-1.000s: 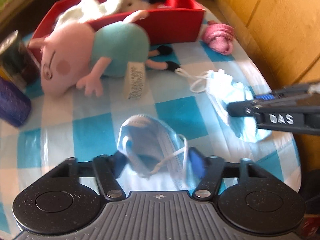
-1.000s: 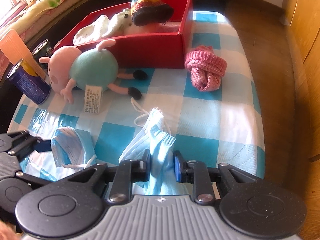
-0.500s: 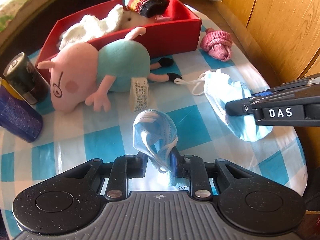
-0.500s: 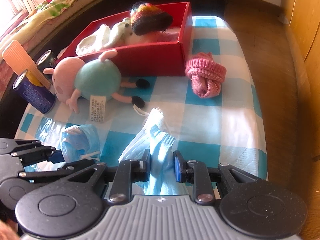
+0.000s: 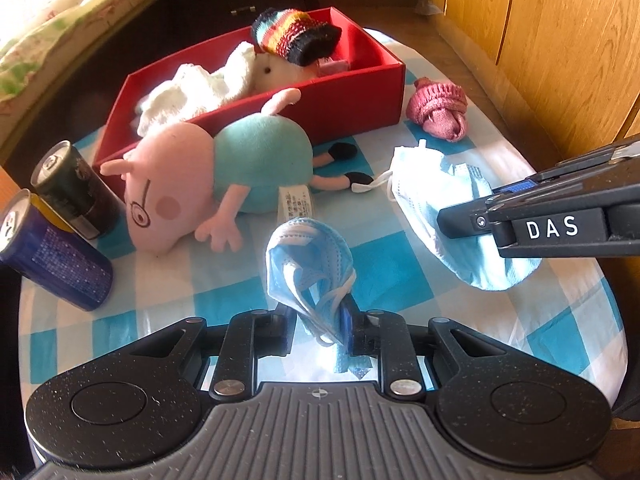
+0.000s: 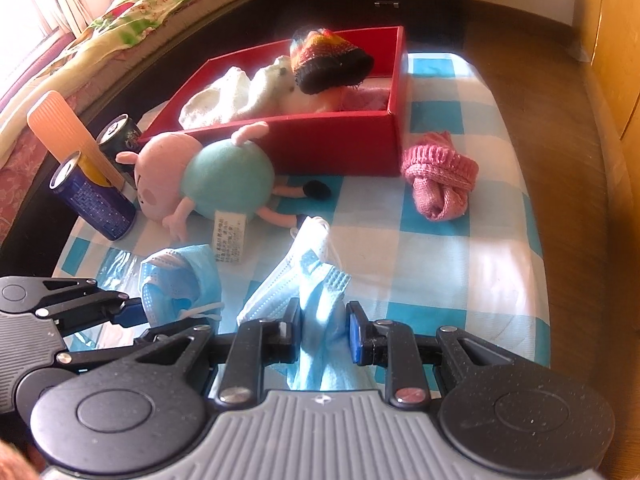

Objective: Organize soft objects
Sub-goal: 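Lift both blue masks and carry them over the red box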

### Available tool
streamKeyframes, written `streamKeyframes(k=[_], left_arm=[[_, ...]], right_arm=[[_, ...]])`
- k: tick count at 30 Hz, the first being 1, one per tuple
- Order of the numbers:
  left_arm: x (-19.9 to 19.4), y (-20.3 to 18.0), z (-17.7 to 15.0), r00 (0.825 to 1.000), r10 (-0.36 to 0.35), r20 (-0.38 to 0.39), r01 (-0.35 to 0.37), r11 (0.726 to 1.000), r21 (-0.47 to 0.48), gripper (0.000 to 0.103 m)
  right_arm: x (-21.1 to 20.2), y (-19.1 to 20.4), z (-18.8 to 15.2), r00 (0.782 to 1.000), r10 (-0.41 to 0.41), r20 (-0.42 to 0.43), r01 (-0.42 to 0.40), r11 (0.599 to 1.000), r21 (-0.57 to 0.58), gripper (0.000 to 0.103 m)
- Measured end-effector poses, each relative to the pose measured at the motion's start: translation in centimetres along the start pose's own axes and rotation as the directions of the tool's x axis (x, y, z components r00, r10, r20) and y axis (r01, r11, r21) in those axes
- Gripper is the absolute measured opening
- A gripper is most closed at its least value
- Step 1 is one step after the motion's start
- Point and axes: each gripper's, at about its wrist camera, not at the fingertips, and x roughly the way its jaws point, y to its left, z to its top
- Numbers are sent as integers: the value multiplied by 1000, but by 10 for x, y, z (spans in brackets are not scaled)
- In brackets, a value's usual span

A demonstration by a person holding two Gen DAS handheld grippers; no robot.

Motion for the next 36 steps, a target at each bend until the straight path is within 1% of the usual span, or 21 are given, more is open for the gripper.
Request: streamKeyframes(k=[5, 12, 18, 23, 30, 36], left_arm=[[-5, 0, 4, 999, 15, 28, -15, 1000, 6, 22], [-12, 8, 14, 997, 29, 65, -28, 999, -17, 22], [-19, 14, 25, 993, 54, 108, -51, 998, -31, 22], [-25, 19, 34, 988, 59, 140, -53, 997, -50, 22], [-36, 29, 60, 976, 70, 204, -55, 995, -80, 22], [-33, 52, 84, 966, 104, 235, -74, 988, -135, 22]], right_arm=[[-4, 6, 4, 1000, 13, 23, -13, 1000, -9, 2], [-14, 13, 14, 997, 29, 69, -28, 999, -17, 2], [-19, 19, 23, 994, 37, 107, -35, 999, -27, 2], [-24, 20, 33, 989, 36, 143, -34, 999, -22, 2], [-31, 23, 57, 977, 37, 212, -34, 999, -18, 2], [-27, 19, 83, 968, 10, 251, -10, 1000, -2, 2]])
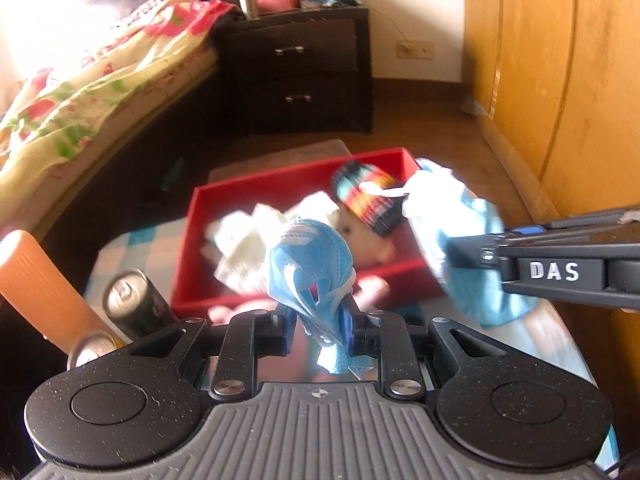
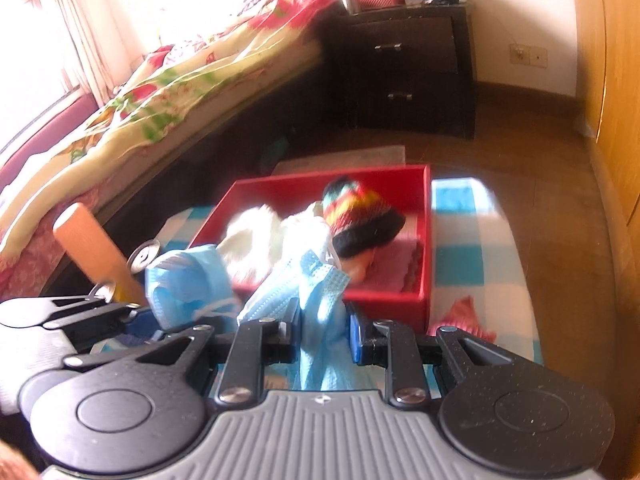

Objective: Organize soft objects
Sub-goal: 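Lift both blue masks and carry them over the red box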

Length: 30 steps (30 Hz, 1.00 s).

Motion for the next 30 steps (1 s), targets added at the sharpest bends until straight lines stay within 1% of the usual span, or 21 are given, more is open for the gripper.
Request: streamKeyframes(k=[7, 16, 21, 24, 26, 27, 28, 29, 30], left_arm=[[19, 25, 23, 1000, -9, 11, 10, 997, -73, 22], [48, 30, 47, 1000, 7, 18, -6, 998, -69, 22], [64, 39, 56, 1000, 13, 9, -13, 996, -89, 22], [75, 42, 62, 1000, 2, -6, -2, 996, -94, 23], [82, 42, 65, 1000, 13, -10, -13, 997, -80, 27], [85, 41, 67, 1000, 28, -10, -29, 997, -73, 34], [87, 41, 68, 999, 39, -8, -39, 997, -69, 40], [88, 42, 69, 999, 41, -6, -41, 997, -67, 43], [88, 43, 70, 999, 45, -2, -45, 996, -73, 49]], right_arm=[[27, -13, 25, 999, -36, 4, 36, 999, 33, 2], [56, -18, 53, 998, -60, 12, 60, 998, 27, 2], [72, -25, 61, 997, -80, -5, 80, 996, 37, 2], [81, -25, 63, 996, -90, -10, 91, 995, 29, 2], [89, -22, 65, 996, -89, -32, 90, 996, 15, 4], [92, -20, 64, 995, -94, -35, 94, 996, 6, 6], [93, -17, 63, 995, -100, -23, 100, 995, 0, 10], [94, -14, 62, 994, -106, -16, 106, 994, -15, 13], [94, -12, 61, 994, -107, -17, 107, 994, -28, 18]])
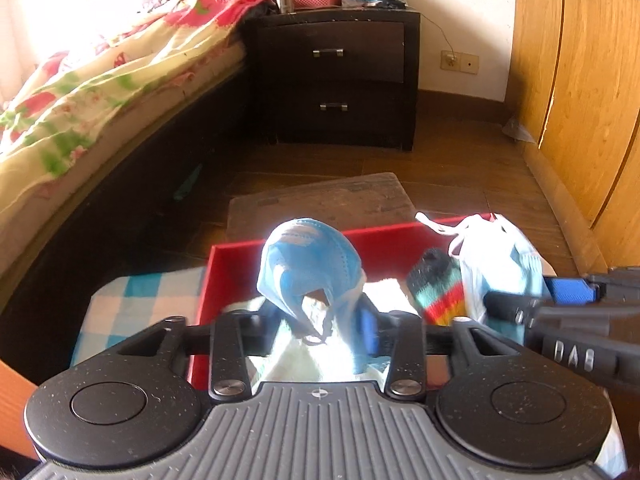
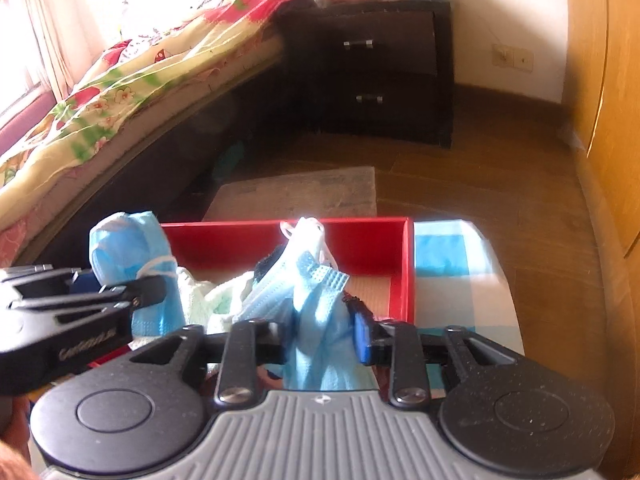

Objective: Organize soft objects
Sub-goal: 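Lift both blue masks and carry them over the red box, then open both tools to drop the blue masks into the red box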

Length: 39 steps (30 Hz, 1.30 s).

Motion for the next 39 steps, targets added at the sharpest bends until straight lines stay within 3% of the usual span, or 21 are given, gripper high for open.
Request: streamKeyframes(k=[3, 8, 10, 23, 30, 39], left_arm=[[0, 2, -1, 1000, 8, 4, -8, 1000, -5, 58], [2, 3, -3, 1000, 17, -7, -17, 1000, -2, 61], [1, 4, -4, 1000, 21, -8, -21, 1000, -4, 67], [-6, 5, -15, 1000, -3, -11, 3, 1000, -3, 67], [-16, 4, -25, 1000, -13, -14, 13, 1000, 0, 69], [-36, 4, -39, 999, -36, -22, 36, 999, 1, 71]], right_arm=[[1, 3, -1, 1000, 3, -3, -3, 1000, -5, 23], [2, 1, -2, 1000, -9, -3, 9, 1000, 5, 28], [1, 1, -2, 1000, -10, 2, 10, 1000, 12, 31], [-4, 4, -6, 1000, -21, 5, 21, 1000, 9, 37], [-10, 1, -8, 999, -40, 10, 40, 999, 17, 52], [-33, -9, -26, 999, -34, 0, 34, 998, 53, 54]])
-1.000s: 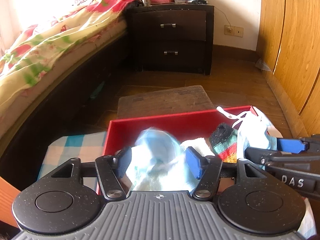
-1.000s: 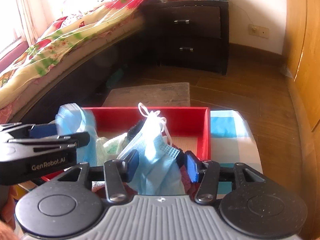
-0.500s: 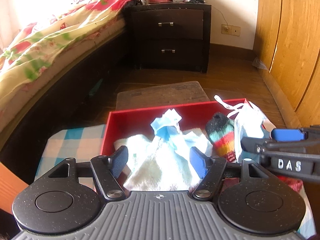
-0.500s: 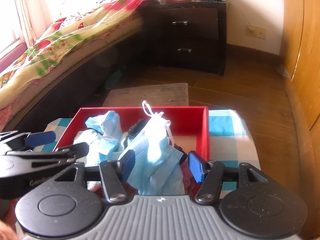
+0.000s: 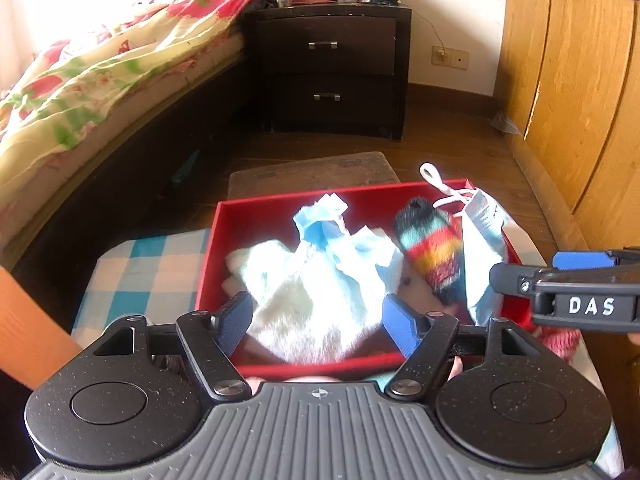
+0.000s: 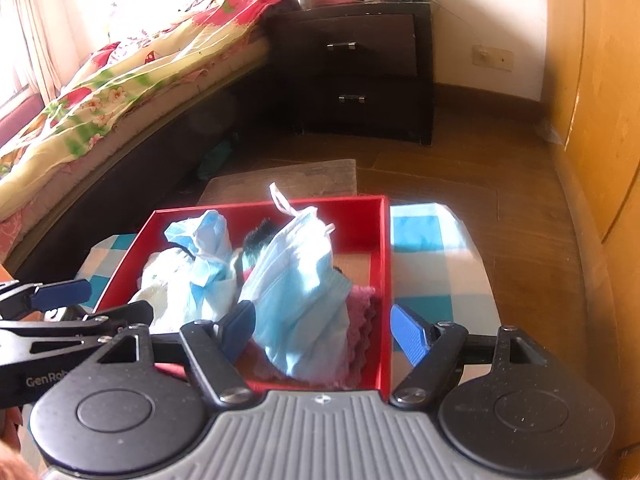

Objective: Organize soft objects
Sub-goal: 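Open both tools to drop the blue masks into the red box, then grasp the pink pig plush with the left tool while the right tool grasps the pink knit hat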

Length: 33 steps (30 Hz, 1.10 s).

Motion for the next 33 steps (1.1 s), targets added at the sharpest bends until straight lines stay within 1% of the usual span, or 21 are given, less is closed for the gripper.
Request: streamKeyframes(k=[4, 8, 11, 17, 20, 24, 26, 28, 30, 33], left_arm=[[-4, -1, -8, 1000, -1, -13, 1, 1000, 5, 72], [-8, 1, -13, 1000, -7, -24, 7, 1000, -15, 72], [-11, 1, -16, 1000, -14, -22, 14, 1000, -19, 72], [-16, 3, -15, 999, -36, -23, 36, 999, -21, 73], [-13, 7, -18, 997, -57, -47, 55, 998, -40, 73], [-4, 9, -22, 995, -52, -83, 48, 998, -49, 73], [1, 10, -24, 993, -56, -102, 51, 997, -55, 74], [6, 11, -26, 991, -61, -116, 53, 996, -70, 78], [13, 11, -27, 988, -66, -138, 56, 996, -76, 78], [22, 8, -29, 986, -50, -159, 39, 997, -68, 80]], right_arm=[[-9, -5, -7, 1000, 2, 3, -2, 1000, 11, 55], [-7, -7, -10, 1000, 26, -14, -26, 1000, 16, 55], [-7, -8, -8, 1000, 9, -8, -8, 1000, 19, 55], [-15, -15, -7, 1000, -1, 1, 1, 999, 39, 55], [-16, -17, -12, 1000, -3, -13, 4, 999, 40, 55], [-18, -23, -20, 999, -13, -34, 14, 999, 44, 55], [-20, -28, -24, 999, -19, -48, 21, 999, 48, 55], [-20, -33, -28, 998, -26, -60, 30, 998, 56, 55], [-18, -36, -31, 997, -34, -72, 39, 998, 55, 55], [-15, -41, -34, 995, -40, -94, 45, 998, 51, 55]])
